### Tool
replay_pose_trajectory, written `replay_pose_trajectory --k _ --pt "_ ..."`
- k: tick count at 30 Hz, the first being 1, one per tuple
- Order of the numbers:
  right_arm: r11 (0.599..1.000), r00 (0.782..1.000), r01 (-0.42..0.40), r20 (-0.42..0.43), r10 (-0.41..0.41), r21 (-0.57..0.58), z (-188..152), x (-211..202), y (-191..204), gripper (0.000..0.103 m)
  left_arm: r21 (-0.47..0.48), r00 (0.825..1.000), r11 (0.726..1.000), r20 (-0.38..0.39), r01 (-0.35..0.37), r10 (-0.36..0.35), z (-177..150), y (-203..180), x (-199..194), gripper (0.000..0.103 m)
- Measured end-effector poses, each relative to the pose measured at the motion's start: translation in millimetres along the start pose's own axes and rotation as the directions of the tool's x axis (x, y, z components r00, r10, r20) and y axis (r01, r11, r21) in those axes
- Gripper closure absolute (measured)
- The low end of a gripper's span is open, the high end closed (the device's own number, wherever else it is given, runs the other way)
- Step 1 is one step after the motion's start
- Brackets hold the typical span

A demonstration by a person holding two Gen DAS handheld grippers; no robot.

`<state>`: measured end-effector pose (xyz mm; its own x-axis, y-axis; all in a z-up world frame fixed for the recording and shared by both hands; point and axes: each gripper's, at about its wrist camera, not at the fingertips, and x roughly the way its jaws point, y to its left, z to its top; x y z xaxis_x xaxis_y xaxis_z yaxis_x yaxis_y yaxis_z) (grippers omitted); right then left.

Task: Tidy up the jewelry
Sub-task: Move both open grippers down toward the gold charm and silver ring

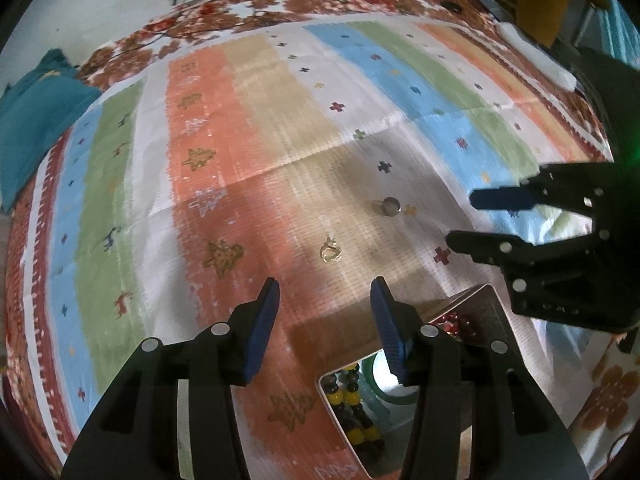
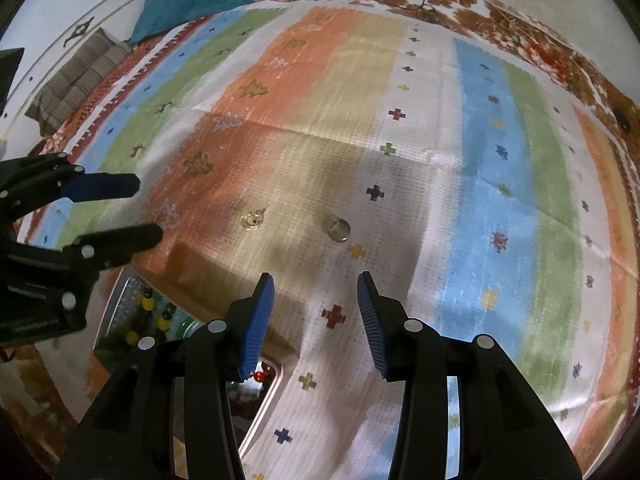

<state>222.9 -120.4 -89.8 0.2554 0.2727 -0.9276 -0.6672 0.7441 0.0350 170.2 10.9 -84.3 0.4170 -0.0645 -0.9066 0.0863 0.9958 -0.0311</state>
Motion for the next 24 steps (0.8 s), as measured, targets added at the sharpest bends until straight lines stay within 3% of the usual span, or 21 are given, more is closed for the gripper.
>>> replay_pose_trajectory --k 24 --pt "0.999 0.998 0.008 -0.063 -0.010 -0.037 18 53 -13 0.060 0.090 0.995 0.995 -0.098 0.036 -0.027 14 6 62 0.058"
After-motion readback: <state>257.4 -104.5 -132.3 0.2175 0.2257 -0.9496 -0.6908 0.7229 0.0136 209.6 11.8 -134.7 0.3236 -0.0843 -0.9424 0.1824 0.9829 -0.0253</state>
